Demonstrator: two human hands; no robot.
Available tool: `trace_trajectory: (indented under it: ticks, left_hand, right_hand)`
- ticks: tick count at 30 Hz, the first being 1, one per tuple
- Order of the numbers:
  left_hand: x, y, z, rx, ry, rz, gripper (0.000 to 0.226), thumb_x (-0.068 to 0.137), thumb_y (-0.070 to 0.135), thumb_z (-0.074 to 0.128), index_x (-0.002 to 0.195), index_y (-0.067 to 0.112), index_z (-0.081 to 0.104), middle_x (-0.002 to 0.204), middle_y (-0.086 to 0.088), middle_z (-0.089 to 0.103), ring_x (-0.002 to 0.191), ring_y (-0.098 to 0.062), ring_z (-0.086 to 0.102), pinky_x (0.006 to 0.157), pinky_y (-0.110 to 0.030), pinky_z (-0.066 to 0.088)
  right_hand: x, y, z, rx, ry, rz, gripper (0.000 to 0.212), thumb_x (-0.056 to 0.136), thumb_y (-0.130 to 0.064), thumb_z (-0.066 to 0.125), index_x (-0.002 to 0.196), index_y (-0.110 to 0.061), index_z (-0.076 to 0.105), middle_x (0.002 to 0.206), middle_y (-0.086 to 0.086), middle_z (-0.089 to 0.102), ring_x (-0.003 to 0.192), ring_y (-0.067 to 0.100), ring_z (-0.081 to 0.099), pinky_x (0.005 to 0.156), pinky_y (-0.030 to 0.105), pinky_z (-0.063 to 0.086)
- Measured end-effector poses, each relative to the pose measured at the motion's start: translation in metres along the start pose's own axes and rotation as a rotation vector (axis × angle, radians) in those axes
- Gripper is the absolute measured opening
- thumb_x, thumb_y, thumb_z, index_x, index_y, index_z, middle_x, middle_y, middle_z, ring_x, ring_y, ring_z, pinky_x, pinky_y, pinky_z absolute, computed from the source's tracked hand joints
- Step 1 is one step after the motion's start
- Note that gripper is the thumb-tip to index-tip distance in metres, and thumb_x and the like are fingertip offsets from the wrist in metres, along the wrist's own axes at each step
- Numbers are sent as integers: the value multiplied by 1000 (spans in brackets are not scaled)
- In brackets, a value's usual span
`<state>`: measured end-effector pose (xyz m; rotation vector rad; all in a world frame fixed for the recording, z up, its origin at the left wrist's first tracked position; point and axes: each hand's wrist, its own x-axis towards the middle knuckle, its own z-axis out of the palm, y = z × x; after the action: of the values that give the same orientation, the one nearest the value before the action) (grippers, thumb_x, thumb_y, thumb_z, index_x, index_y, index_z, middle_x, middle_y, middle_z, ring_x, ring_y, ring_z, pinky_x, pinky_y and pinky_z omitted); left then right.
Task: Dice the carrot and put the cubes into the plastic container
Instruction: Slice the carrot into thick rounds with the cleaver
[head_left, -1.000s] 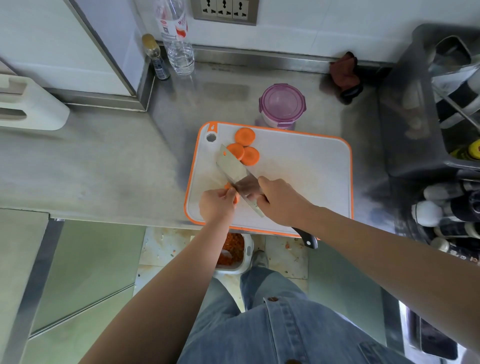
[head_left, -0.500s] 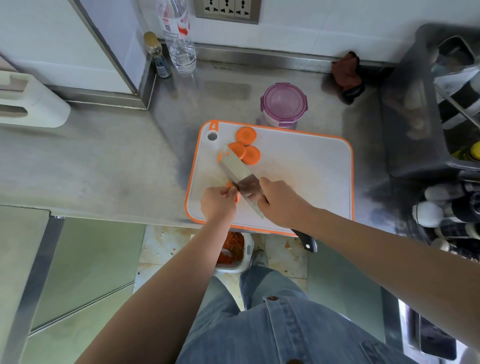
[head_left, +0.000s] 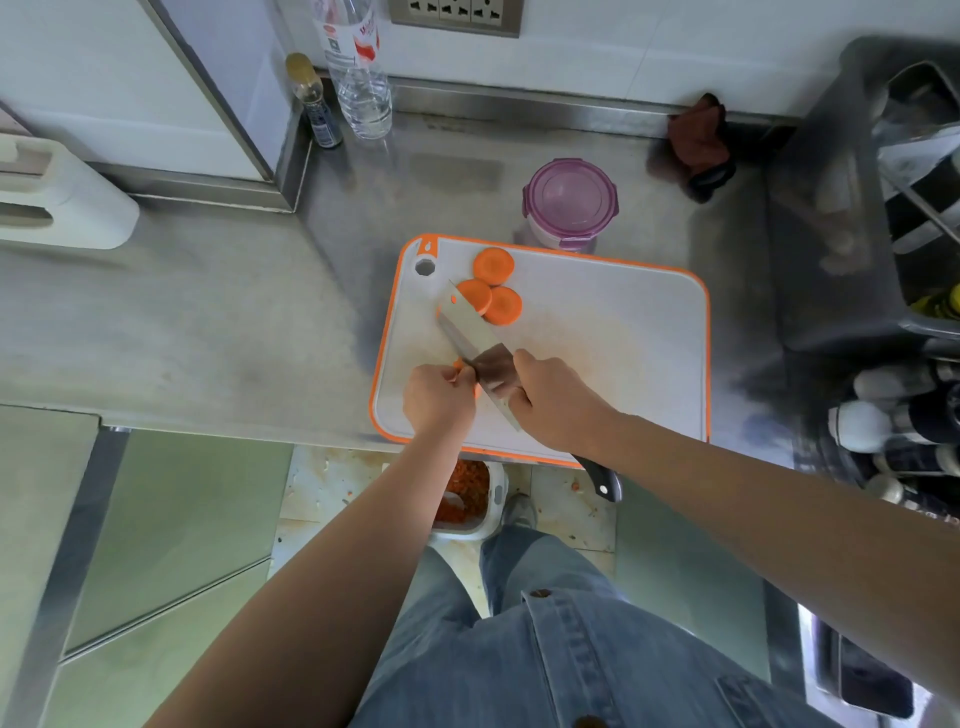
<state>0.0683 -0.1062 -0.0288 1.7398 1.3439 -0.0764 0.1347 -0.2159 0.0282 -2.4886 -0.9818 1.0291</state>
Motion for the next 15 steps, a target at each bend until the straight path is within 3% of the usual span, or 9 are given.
trace_trajectory:
  ticks: [2, 6, 9, 11, 13, 15]
  left_hand:
    - [0, 2, -1, -3, 5, -1, 23, 94, 27, 60, 102, 9, 73, 95, -8, 73, 87, -25, 66, 75, -32, 50]
    - [-1, 3, -1, 10, 10, -2, 24, 96, 27, 58, 96, 10, 75, 88, -6, 72, 79, -21, 65, 69, -28, 49]
    - [1, 5, -1, 17, 0, 1, 23, 96, 27, 57, 93, 11, 74, 86, -5, 72, 79, -23, 65, 68, -28, 48]
    - [2, 5, -2, 25, -2, 6, 23, 95, 27, 58, 94, 12, 75, 86, -6, 72, 80, -24, 66, 68, -28, 47]
    - [2, 5, -2, 38, -12, 19, 23, 94, 27, 58, 91, 11, 75, 83, -7, 72, 80, -26, 66, 66, -28, 46]
    - [2, 4, -2, 32, -21, 24, 23, 94, 25, 59, 91, 10, 76, 82, -8, 72, 79, -27, 66, 66, -29, 47]
  right_hand:
    - [7, -3, 2, 10, 18, -12, 4, 97, -14, 40, 100, -13, 36, 85, 6, 53, 66, 14, 49, 54, 26, 41]
    - [20, -13, 5, 45, 58, -7, 4, 97, -15, 40, 100, -13, 40, 108, 13, 63, 83, 24, 59, 73, 43, 55]
    - [18, -14, 6, 55, 68, 7, 4, 97, -14, 39, 100, -12, 39, 104, 14, 61, 81, 25, 56, 72, 43, 54]
    - [11, -10, 6, 69, 60, 19, 4, 96, -13, 39, 99, -12, 37, 93, 12, 58, 73, 21, 53, 61, 38, 50]
    - [-1, -5, 7, 57, 34, 33, 5, 97, -12, 39, 98, -12, 34, 75, 5, 48, 62, 14, 45, 49, 27, 35]
    - [-9, -2, 8, 41, 32, 36, 4, 98, -11, 38, 99, -11, 34, 70, 2, 42, 59, 12, 42, 47, 24, 28]
